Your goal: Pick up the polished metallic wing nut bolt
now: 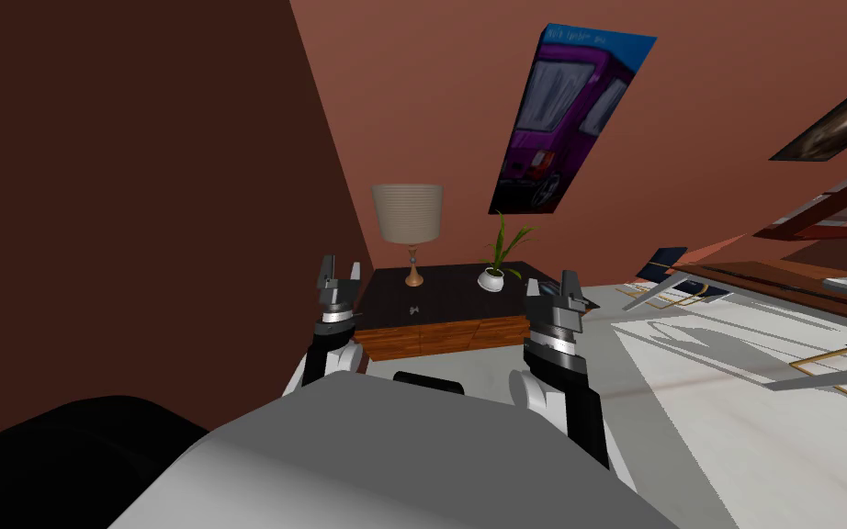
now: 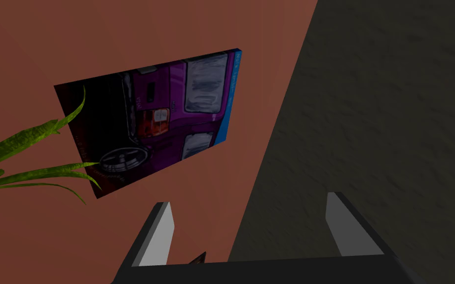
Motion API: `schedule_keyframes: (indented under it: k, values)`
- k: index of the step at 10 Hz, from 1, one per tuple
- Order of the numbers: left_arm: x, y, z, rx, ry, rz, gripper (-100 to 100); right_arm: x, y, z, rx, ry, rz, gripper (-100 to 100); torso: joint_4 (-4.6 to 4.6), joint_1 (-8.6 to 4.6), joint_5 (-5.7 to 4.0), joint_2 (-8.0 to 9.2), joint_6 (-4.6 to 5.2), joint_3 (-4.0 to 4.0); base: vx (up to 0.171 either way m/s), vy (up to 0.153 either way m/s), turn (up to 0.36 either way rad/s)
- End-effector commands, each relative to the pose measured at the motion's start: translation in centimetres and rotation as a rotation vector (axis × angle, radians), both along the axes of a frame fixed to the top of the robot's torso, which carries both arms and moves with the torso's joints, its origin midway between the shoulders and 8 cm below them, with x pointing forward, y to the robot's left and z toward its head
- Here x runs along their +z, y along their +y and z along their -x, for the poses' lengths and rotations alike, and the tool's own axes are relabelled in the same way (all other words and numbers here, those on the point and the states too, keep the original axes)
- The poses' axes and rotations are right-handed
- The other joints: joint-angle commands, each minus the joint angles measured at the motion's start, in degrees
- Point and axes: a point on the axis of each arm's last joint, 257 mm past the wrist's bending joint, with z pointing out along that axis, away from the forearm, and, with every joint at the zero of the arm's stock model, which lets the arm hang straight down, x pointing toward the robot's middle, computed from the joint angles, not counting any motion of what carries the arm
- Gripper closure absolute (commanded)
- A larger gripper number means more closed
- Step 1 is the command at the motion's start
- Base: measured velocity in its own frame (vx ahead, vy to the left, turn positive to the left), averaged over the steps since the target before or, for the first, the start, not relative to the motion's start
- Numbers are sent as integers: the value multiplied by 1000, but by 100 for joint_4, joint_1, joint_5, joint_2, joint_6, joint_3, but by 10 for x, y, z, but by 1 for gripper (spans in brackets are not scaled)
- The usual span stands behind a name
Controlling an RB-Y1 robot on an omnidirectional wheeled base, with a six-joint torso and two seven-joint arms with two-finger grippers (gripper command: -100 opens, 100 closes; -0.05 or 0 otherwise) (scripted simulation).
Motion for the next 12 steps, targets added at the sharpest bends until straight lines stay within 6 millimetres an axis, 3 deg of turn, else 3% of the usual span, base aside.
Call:
schedule_keyframes:
  k: [1,6,12]
  values:
    - [-4,-3,-5,-18,16,-19,-100,0,0,0,0,0,0,0,0,0,0,0,0,0,-5,-12,11]
    - [-36,-1,-39,-82,134,-39,-100,0,0,0,0,0,0,0,2,-22,-5,12,0,7,-28,-50,25]
    - [-104,23,-101,-119,352,53,-100,0,0,0,0,0,0,0,2,-37,-8,10,0,6,-41,-85,29]
